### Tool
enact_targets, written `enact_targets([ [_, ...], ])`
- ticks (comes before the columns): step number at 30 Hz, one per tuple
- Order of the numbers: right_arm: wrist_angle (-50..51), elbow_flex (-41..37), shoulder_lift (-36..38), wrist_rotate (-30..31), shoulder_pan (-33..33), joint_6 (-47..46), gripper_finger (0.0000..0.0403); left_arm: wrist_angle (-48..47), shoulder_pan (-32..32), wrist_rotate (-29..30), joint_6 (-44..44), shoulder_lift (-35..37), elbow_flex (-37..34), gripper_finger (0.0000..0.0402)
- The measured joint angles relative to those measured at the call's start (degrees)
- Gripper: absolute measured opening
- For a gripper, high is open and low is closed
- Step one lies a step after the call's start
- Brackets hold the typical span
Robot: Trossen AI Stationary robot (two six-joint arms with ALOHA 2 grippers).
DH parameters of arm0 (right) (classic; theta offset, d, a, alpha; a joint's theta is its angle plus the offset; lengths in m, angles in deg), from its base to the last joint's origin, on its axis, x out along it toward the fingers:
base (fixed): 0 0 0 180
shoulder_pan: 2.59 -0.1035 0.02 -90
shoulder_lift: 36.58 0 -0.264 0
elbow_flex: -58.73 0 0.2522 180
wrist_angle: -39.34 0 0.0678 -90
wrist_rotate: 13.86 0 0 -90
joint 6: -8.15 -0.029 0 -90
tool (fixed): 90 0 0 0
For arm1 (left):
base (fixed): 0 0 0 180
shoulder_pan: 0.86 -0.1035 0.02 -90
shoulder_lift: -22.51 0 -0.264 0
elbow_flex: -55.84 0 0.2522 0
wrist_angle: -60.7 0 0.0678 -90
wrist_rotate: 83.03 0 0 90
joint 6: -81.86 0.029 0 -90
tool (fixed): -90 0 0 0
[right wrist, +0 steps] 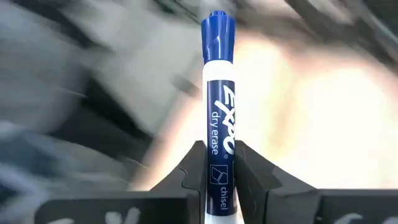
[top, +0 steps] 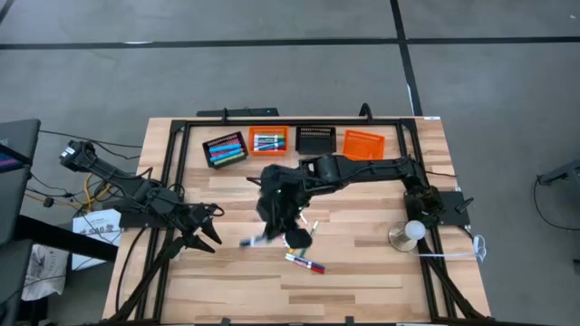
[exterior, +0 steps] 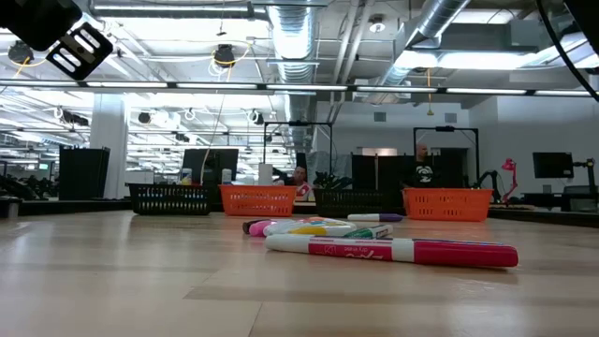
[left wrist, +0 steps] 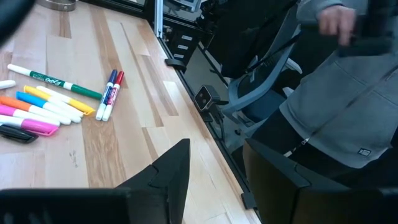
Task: Pick & Place Markers
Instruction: Put the blue marker pen into the left orange bin
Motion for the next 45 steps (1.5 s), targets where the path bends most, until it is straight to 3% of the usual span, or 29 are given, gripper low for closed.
enact_targets([
  [4,8.87,-0.71,-1.24,21.50,0.51,-2.39,0.0046,0.00,0.00,0.22,0.00,-0.01,0.00,0.0149],
  [7,9.58,-0.47,-1.89,32.09,1.64,-3.12,0.0046,0.01,0.00,3.18,-0.31,-0.04,0.00,0.0149],
  [10,9.34,-0.61,-2.88,39.81,3.60,-3.07,0.0046,0.07,0.00,7.02,-0.42,-0.04,0.00,0.0149],
  [14,5.80,-0.67,-4.79,45.26,7.85,-1.20,0.0046,0.22,0.00,10.31,0.30,-0.04,0.00,0.0149],
  [20,1.05,-0.69,-7.72,44.32,15.73,4.21,0.0046,0.40,-2.37,10.99,0.83,-0.04,0.00,0.0149],
  [32,-4.58,-0.65,-8.59,31.49,29.03,14.28,0.0047,0.58,-14.05,11.00,1.29,-0.05,0.00,0.0149],
  [45,-7.87,-0.41,-9.84,23.91,33.90,17.90,0.0047,2.10,-22.82,10.97,3.83,-0.07,-0.02,0.0149],
])
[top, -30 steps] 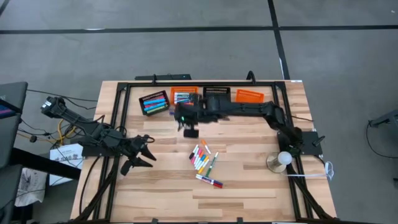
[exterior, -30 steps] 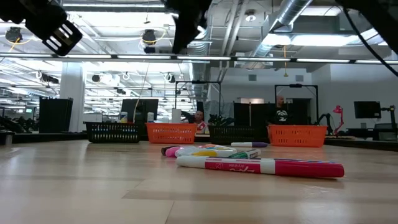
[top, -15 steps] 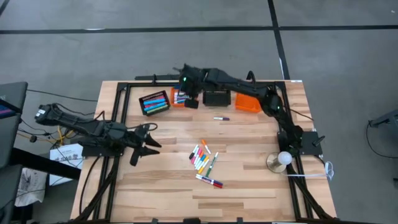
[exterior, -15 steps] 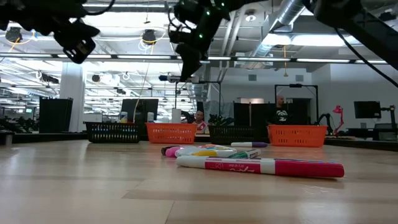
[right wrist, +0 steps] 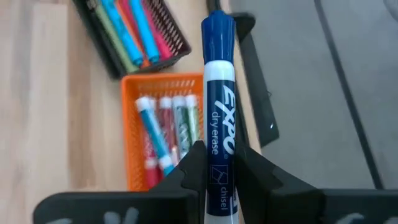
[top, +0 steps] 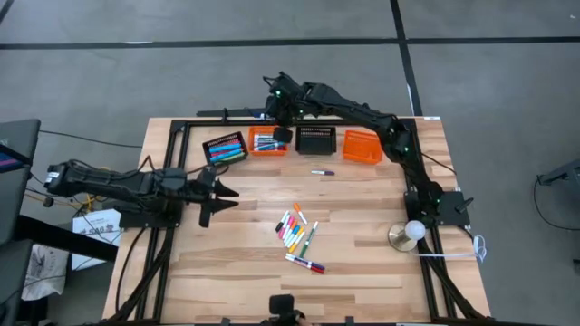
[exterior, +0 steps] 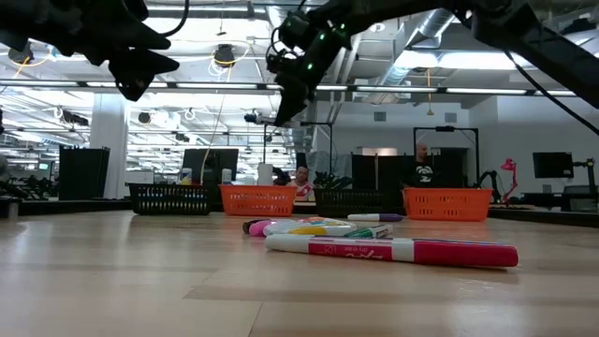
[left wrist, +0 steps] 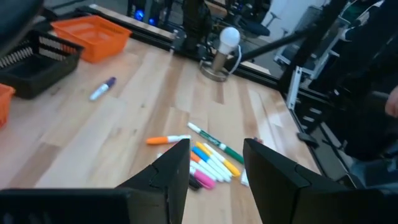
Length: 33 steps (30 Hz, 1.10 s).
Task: Pick & Place Markers
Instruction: Put the blue marker pen into the left orange bin
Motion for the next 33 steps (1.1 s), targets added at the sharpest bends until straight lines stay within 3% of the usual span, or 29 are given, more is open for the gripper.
enact_targets([
  [19,-3.84,-0.20,-12.46,-4.66,0.83,1.75,0.0047,1.07,-1.61,-0.48,0.06,-0.11,-0.02,0.0149],
  [33,-3.07,0.02,-12.25,-6.52,0.94,-0.11,0.0052,1.35,-1.61,-0.48,0.07,-0.11,-0.02,0.0149],
])
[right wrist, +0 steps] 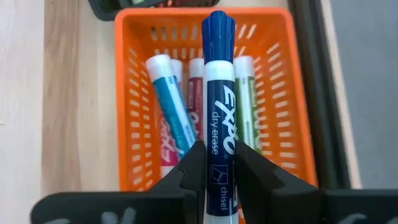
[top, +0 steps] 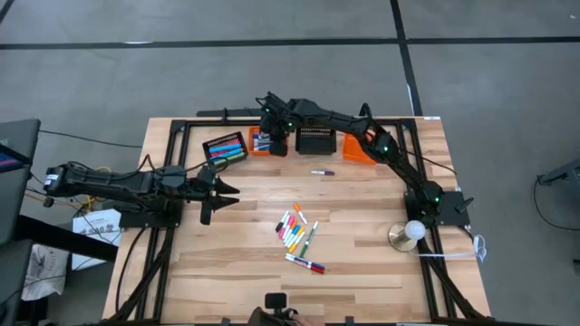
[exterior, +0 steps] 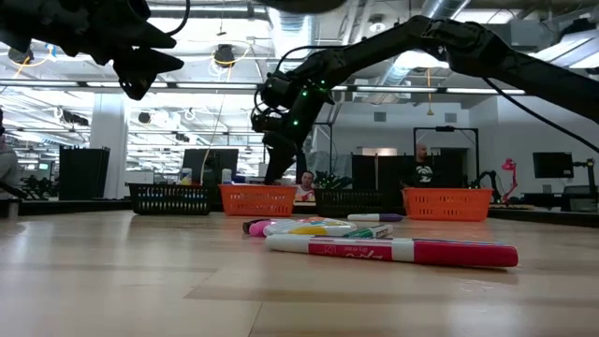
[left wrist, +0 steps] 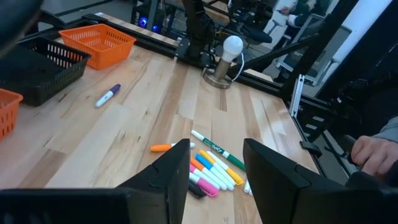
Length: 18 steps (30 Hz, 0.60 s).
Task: Pick & Place Markers
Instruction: Put the blue marker pen into the left orange bin
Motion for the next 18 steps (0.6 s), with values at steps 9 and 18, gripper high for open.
enact_targets([
  [9,0.04,0.08,0.06,-6.92,0.61,-5.69,0.0052,0.27,0.00,0.94,0.05,0.01,0.00,0.0149],
  [18,0.16,1.44,2.83,-20.19,1.17,-10.55,0.0052,2.89,0.02,1.73,-0.01,0.01,0.00,0.0149],
])
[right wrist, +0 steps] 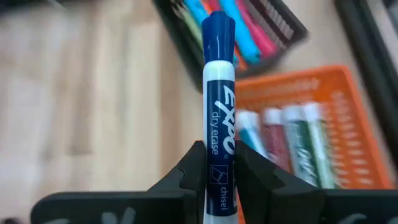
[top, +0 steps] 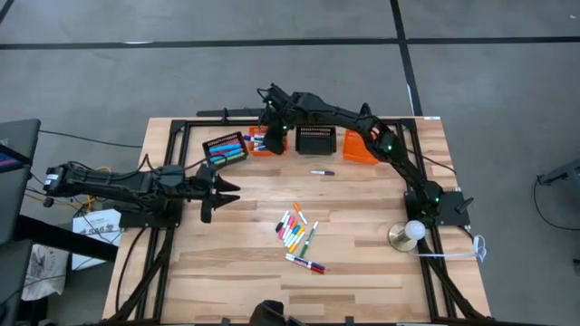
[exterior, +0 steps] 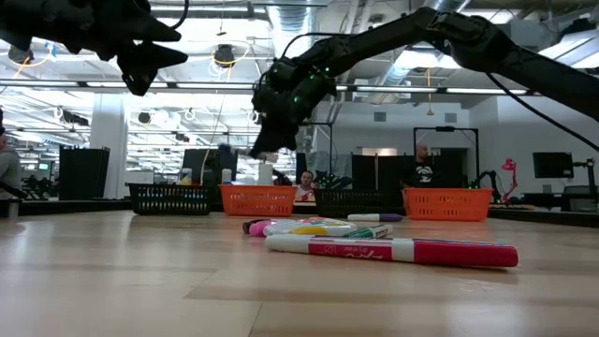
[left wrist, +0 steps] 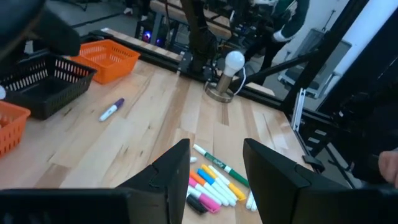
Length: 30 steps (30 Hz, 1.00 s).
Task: Pick & Place Markers
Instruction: Put the blue marker pen into the left orange bin
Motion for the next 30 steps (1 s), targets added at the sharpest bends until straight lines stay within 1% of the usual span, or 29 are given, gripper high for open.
enact_targets([
  [3,0.04,0.00,0.93,-5.56,0.47,-1.59,0.0052,1.43,0.00,0.00,0.00,-0.01,0.00,0.0149],
  [5,0.06,0.00,1.41,-10.46,1.04,-1.88,0.0052,3.87,0.00,0.00,0.00,-0.01,0.00,0.0149],
  [7,-0.57,0.00,1.58,-14.00,1.33,-3.25,0.0052,5.76,0.00,0.00,-0.02,0.04,0.00,0.0149],
  [11,-0.64,-0.02,1.58,-15.16,1.80,-4.65,0.0052,8.19,0.00,-0.14,-0.01,0.01,0.00,0.0149],
  [13,-1.21,-0.02,1.58,-15.53,1.98,-5.26,0.0052,8.19,0.00,0.95,0.96,-0.01,0.00,0.0149],
  [14,-1.72,-0.02,1.58,-16.04,1.98,-5.61,0.0052,8.23,0.00,2.07,1.41,-0.01,0.00,0.0149],
  [16,-3.06,-0.02,1.56,-19.94,2.02,-6.27,0.0052,8.24,0.00,6.22,1.57,-0.01,0.00,0.0149],
  [20,-7.16,-0.02,1.56,-31.51,1.95,-9.82,0.0052,8.24,-0.03,20.30,1.57,-0.01,0.00,0.0149],
  [23,-10.78,-0.02,1.61,-37.24,1.30,-12.01,0.0052,8.28,-0.02,27.19,1.22,-0.01,0.00,0.0149],
  [26,-14.87,-0.02,2.16,-38.23,0.34,-13.76,0.0052,8.96,-0.02,31.43,-0.48,0.03,0.00,0.0149],
  [30,-22.69,-0.04,2.58,-39.12,-0.59,-19.18,0.0052,10.62,0.01,31.94,-1.70,-0.01,0.00,0.0149],
])
